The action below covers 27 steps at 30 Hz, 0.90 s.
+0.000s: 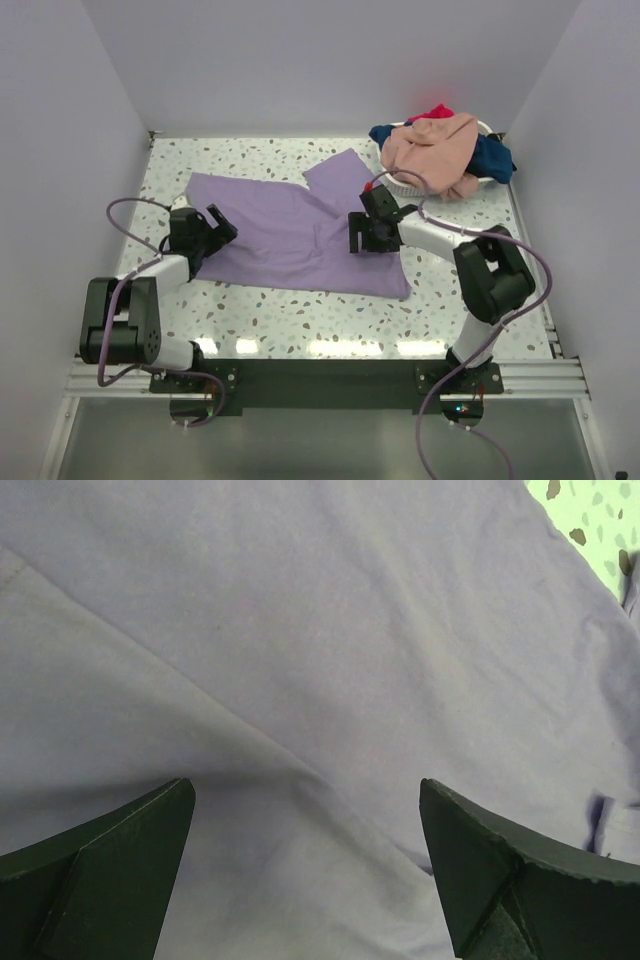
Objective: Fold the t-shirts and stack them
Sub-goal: Fold the tshirt
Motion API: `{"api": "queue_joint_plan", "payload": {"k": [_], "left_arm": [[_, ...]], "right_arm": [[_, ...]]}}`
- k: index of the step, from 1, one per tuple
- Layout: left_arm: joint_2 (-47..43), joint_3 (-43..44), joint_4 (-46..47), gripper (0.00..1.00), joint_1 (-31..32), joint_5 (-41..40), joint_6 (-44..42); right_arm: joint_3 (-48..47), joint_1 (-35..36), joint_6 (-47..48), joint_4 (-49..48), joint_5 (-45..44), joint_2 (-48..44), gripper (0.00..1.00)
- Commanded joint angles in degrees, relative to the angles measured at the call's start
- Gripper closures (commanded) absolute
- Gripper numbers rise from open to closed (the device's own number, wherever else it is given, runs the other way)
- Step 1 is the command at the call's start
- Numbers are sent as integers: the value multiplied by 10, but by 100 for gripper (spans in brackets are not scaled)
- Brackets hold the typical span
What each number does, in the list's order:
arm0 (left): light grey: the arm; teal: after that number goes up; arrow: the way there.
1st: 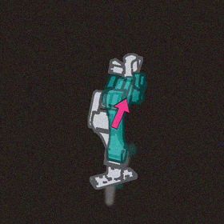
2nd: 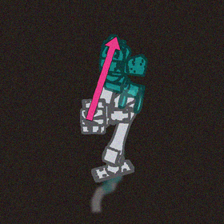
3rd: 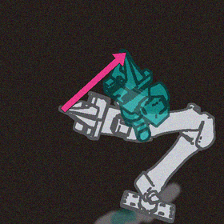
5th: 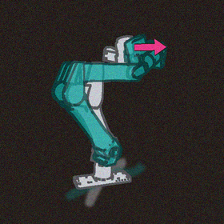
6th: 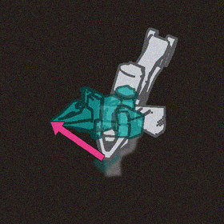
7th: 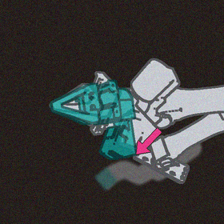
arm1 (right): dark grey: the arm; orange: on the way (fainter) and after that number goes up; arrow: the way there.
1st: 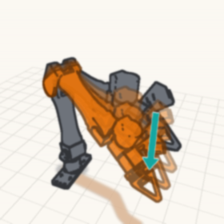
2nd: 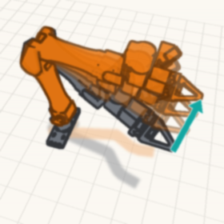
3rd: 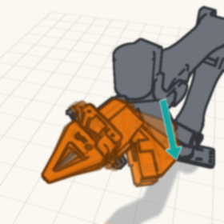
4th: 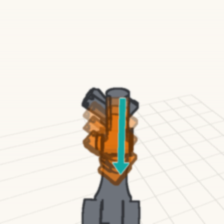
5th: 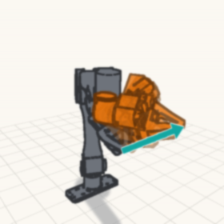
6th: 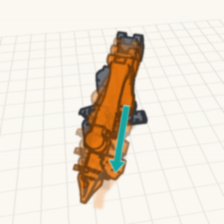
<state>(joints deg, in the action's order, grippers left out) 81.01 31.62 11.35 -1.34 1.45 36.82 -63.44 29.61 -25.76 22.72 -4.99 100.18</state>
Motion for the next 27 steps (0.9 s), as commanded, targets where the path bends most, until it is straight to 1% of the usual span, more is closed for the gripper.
{"api": "queue_joint_plan", "payload": {"k": [1, 3, 7, 15, 20, 22, 27], "left_arm": [[18, 15, 50, 0, -1, 6, -11], [30, 12, 49, 0, -7, 6, -4], [37, -4, 39, 0, -29, 2, 4], [-10, -82, 30, 0, -86, -3, 15], [-81, -129, 6, 0, -103, -13, 17], [-117, -140, -12, 0, -103, -38, 20], [-182, -161, -59, 0, -103, -61, 33]], "right_arm": [[-27, 0, 14, -28, 4, 19, 20], [-19, 0, 12, -29, 9, 31, 20], [11, 0, 5, -30, 18, 26, 20], [87, 25, -18, -23, 28, 5, 21], [122, 51, -42, -26, 29, -10, 21], [137, 63, -50, -25, 31, -17, 21], [174, 95, -72, -22, 34, -44, 21]]}}
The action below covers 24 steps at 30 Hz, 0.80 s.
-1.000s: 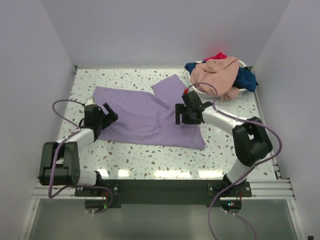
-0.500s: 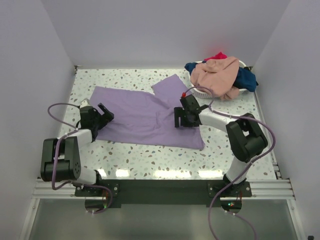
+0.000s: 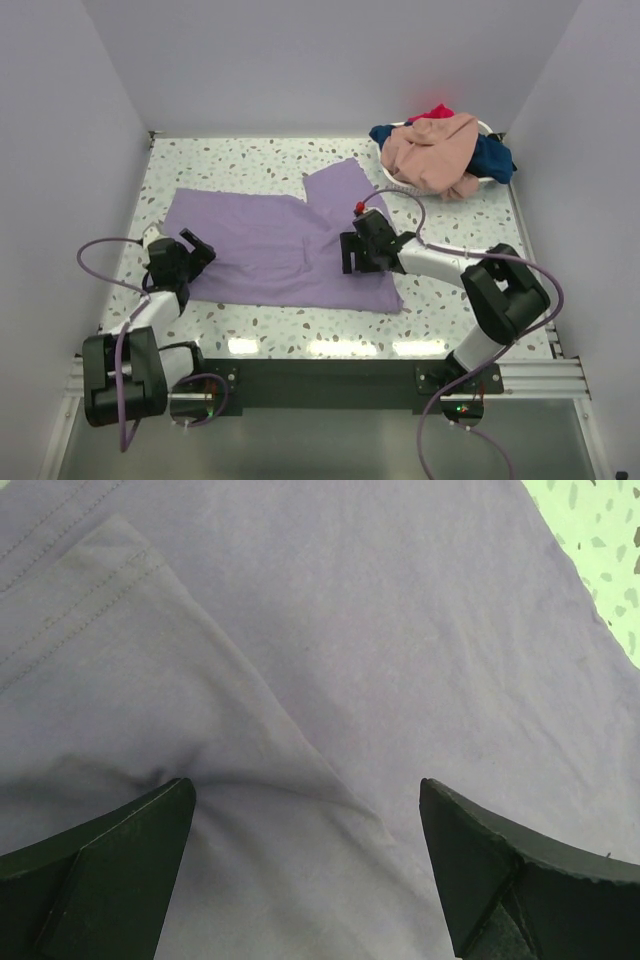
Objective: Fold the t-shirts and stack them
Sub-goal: Fold the tshirt
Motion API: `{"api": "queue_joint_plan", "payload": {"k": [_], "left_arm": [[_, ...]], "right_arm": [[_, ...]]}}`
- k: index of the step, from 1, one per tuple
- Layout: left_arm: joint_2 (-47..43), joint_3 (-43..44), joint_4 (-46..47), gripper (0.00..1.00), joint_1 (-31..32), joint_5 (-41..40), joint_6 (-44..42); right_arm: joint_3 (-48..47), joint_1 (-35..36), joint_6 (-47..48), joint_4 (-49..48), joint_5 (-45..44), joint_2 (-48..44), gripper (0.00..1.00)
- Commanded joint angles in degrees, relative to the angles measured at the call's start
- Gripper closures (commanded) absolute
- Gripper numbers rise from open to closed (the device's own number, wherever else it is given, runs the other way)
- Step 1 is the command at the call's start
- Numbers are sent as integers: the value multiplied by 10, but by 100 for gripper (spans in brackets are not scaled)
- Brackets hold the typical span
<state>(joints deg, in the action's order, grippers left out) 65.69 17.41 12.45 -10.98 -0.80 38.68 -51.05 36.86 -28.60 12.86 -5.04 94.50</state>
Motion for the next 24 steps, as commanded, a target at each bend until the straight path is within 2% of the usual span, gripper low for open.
{"api": "queue_joint_plan", "payload": {"k": [1, 7, 11, 17, 19, 24], "left_arm": [[-48, -25, -76, 0, -7, -48, 16], [-103, -26, -118, 0, -8, -64, 31], [-129, 20, -160, 0, -7, -73, 31], [-120, 152, -206, 0, -7, -108, -5], [-93, 198, -200, 0, -7, -112, -22], [7, 292, -203, 0, -9, -71, -53]], "right_arm": [[56, 29, -51, 76, 36, 9, 20], [90, 67, -76, 88, 40, -30, 20], [57, 73, -62, 156, 7, -91, 20], [-126, 58, 13, 257, -86, -143, 16], [-189, 42, 41, 244, -88, -129, 15], [-302, -67, 87, 168, -17, -41, 16]]}}
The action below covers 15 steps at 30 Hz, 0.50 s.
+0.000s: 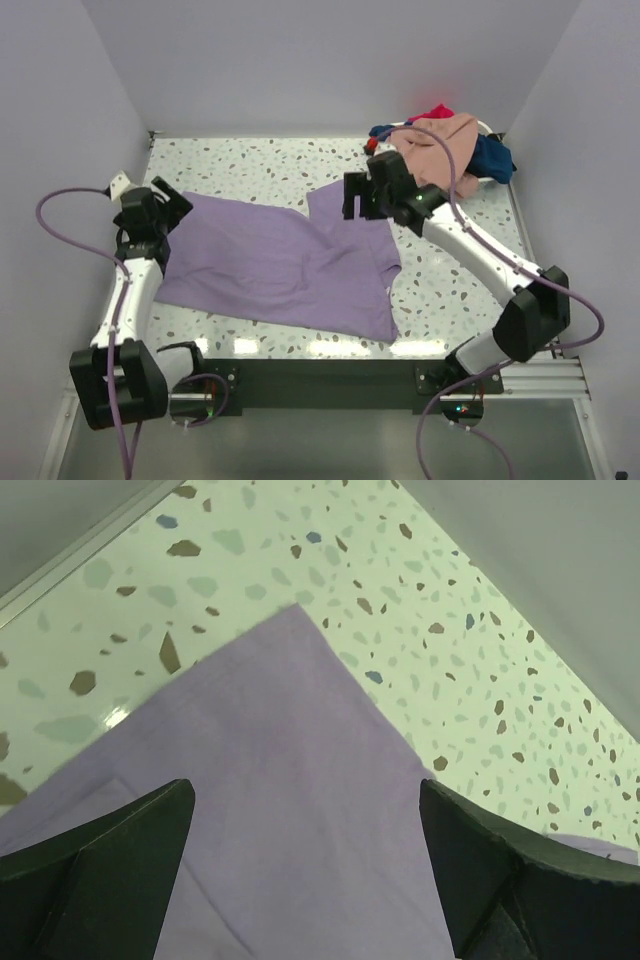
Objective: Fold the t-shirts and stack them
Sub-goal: Fold the tshirt
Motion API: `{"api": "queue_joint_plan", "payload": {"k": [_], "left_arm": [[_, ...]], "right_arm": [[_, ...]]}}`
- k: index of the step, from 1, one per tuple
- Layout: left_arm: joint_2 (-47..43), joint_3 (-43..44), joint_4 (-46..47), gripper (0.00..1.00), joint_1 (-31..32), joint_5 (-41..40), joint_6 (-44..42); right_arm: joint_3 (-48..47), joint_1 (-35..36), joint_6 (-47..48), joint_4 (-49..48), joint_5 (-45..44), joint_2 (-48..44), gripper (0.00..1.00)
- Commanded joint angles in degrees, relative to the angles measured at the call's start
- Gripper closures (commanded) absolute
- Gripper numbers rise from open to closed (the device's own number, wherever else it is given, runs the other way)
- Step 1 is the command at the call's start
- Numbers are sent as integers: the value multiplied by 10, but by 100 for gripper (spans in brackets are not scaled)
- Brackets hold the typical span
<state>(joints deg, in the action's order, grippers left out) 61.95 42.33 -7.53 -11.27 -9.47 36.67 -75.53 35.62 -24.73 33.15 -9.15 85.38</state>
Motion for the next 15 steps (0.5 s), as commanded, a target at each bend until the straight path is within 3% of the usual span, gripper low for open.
{"api": "queue_joint_plan", "payload": {"k": [1, 9, 15], "left_arm": [[73, 63, 0, 0, -6, 35, -33], [125, 95, 13, 0, -5, 60, -38], [145, 98, 15, 0, -5, 60, -44]], "right_arm": [[-82, -65, 66, -41, 33, 79, 17], [-404, -121, 120, -29, 84, 392, 34], [-522, -136, 125, -12, 91, 511, 35]]}}
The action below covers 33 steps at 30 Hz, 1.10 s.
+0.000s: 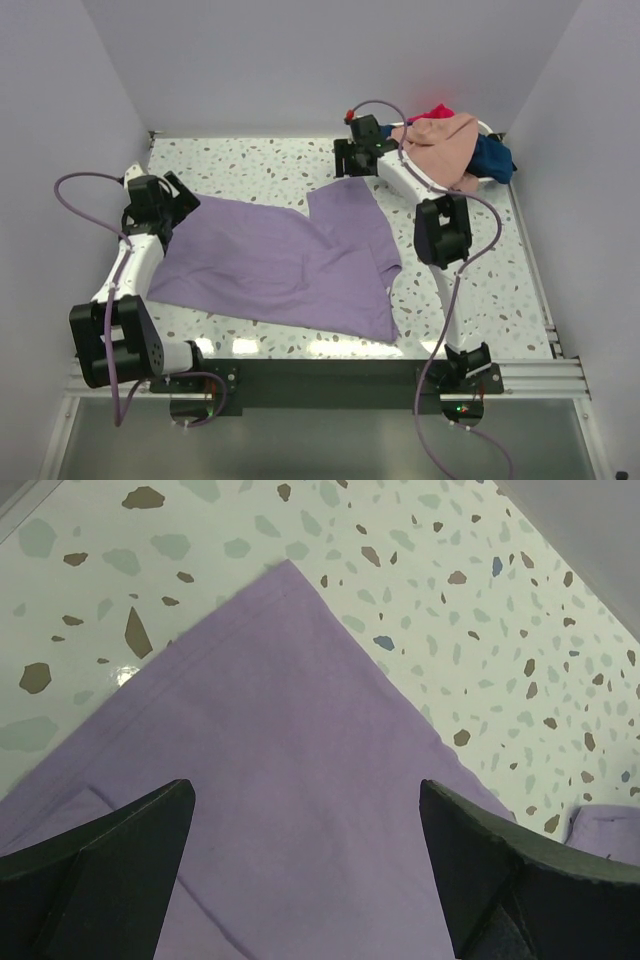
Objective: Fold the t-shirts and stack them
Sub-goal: Fold the tshirt
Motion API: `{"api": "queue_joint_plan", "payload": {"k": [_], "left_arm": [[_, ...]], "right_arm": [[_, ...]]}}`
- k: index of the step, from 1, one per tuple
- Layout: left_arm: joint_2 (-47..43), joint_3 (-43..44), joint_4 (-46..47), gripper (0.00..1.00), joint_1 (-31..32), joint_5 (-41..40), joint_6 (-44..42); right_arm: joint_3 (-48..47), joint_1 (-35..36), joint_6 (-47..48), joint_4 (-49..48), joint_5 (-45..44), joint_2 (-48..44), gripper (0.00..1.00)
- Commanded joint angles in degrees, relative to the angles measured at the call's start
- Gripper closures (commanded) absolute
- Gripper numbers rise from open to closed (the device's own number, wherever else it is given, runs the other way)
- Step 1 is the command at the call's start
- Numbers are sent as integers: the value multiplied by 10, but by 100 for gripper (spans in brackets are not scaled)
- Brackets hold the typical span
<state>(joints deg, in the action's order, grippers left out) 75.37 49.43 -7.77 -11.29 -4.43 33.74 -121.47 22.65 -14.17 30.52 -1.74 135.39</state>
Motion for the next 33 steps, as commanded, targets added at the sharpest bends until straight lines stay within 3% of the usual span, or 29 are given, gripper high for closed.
{"api": "queue_joint_plan", "payload": {"k": [1, 28, 33], "left_arm": [[13, 28, 17, 0, -5, 11, -15], [14, 35, 7, 0, -4, 13, -17], [19, 36, 9, 0, -5, 13, -17]], "right_arm": [[-68, -9, 21, 14, 16, 16, 35], [-96, -27, 54, -3, -43, 122, 32], [-89, -28, 49, 5, -33, 136, 40]]}}
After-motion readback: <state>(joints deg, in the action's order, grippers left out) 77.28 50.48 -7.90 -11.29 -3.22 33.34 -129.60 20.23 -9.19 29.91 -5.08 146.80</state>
